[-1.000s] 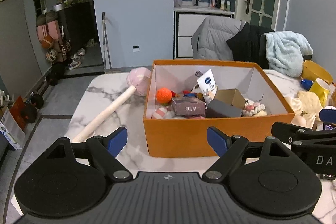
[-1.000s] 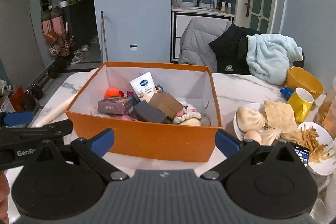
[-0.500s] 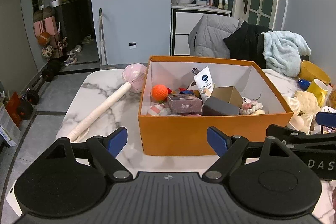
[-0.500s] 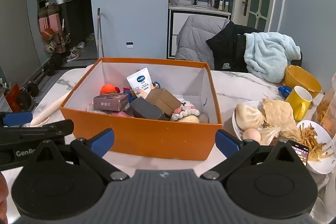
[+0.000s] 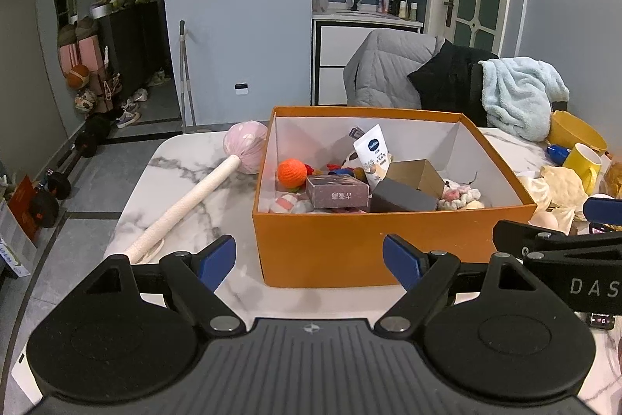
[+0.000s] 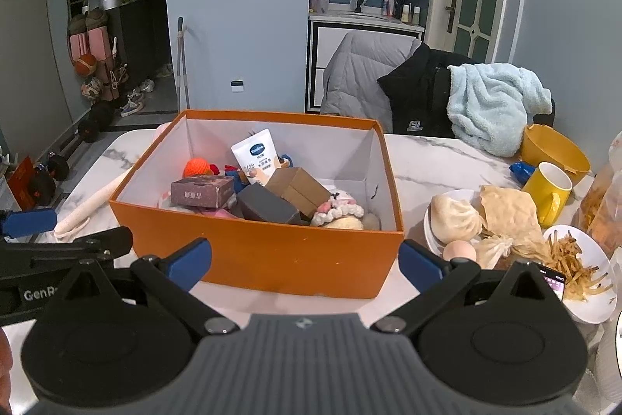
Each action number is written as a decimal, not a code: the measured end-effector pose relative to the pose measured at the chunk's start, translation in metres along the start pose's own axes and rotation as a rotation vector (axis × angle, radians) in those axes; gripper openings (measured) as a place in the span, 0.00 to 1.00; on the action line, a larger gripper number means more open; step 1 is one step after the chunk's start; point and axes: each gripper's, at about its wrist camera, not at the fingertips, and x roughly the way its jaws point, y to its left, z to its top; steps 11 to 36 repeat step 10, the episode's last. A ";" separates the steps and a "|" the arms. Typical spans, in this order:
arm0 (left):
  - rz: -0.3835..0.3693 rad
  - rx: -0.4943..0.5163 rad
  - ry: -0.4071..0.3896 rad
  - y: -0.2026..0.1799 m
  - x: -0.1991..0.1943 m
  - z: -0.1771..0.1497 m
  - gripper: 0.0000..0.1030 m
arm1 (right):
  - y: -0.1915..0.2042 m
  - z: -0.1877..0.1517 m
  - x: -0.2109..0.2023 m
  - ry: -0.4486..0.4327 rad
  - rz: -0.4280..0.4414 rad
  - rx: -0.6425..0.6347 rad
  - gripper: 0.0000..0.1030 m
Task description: Organize objects
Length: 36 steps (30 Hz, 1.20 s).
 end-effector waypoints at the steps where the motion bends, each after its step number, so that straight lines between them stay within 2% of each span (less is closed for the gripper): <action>1: -0.001 0.000 -0.001 0.000 0.000 0.000 0.95 | 0.000 0.000 0.000 0.000 0.000 0.000 0.99; 36: -0.006 -0.001 -0.003 -0.001 0.000 0.000 0.95 | -0.001 0.000 -0.001 -0.001 -0.002 0.001 0.99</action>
